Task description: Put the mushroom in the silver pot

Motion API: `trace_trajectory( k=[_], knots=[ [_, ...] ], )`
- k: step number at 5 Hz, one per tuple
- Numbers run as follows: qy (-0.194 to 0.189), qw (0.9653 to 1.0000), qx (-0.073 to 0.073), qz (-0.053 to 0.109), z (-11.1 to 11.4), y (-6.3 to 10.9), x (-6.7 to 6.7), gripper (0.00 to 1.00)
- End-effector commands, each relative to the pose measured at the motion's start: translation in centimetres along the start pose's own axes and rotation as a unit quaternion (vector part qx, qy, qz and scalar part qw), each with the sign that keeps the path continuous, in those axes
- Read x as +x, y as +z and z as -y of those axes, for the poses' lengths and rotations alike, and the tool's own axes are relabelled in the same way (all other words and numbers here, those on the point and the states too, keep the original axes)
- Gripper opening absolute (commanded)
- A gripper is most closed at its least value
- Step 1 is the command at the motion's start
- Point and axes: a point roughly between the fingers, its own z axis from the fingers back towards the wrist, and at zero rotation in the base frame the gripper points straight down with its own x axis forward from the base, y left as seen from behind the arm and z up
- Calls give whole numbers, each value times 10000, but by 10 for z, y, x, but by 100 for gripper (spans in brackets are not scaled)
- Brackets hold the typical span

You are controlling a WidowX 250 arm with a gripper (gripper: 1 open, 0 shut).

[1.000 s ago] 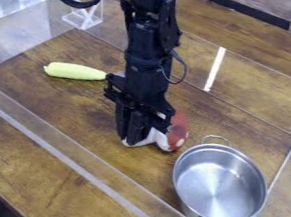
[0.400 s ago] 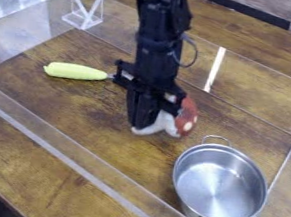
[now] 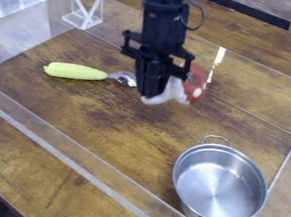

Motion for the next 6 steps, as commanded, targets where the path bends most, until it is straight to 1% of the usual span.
trace_trajectory(
  k=[1, 5, 6],
  knots=[
    [-43, 9997, -12, 260, -4, 22, 2, 0],
    [-121, 9997, -157, -104, 16, 19, -5, 0],
    [-90, 9997, -199, -145, 20, 19, -9, 0]
  ],
)
